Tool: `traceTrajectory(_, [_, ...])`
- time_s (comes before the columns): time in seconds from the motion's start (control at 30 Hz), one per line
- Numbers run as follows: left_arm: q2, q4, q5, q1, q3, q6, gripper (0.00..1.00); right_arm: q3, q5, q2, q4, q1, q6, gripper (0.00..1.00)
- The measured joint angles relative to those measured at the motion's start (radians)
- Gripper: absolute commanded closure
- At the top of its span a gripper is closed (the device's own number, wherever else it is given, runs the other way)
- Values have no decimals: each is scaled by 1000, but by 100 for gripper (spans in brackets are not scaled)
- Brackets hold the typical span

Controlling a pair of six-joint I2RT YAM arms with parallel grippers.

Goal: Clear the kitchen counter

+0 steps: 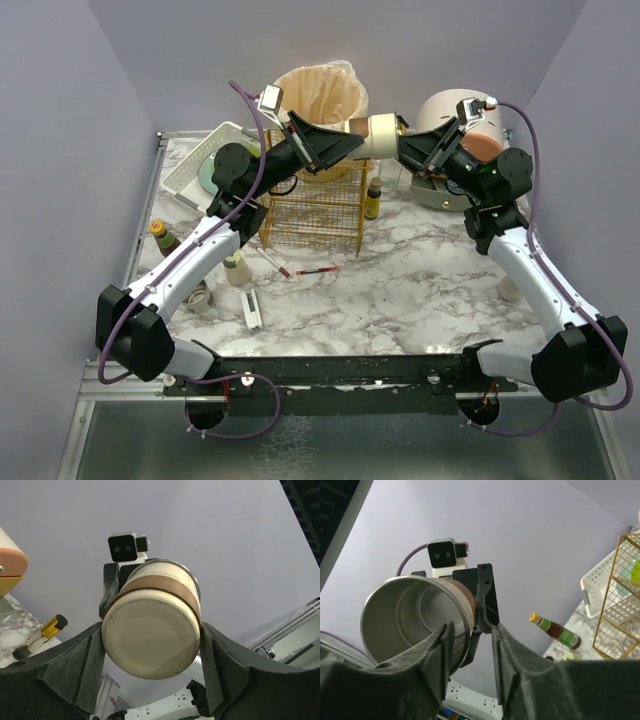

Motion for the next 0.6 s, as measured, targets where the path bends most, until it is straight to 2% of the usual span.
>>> traceTrajectory(0.23, [0, -35, 10, 42, 0, 53, 94, -10, 46, -67, -184, 2, -151, 45])
traceTrajectory(0.33, [-3, -98, 20, 96, 0, 97, 100, -10, 94, -104, -285, 2, -239, 43])
traceTrajectory(0.47, [-26, -270, 26, 172, 14, 206, 100, -10, 164, -147, -404, 2, -340, 41])
traceTrajectory(0.6, [-46, -626, -42, 226, 136, 417, 100, -9, 228, -179, -502, 2, -428, 41])
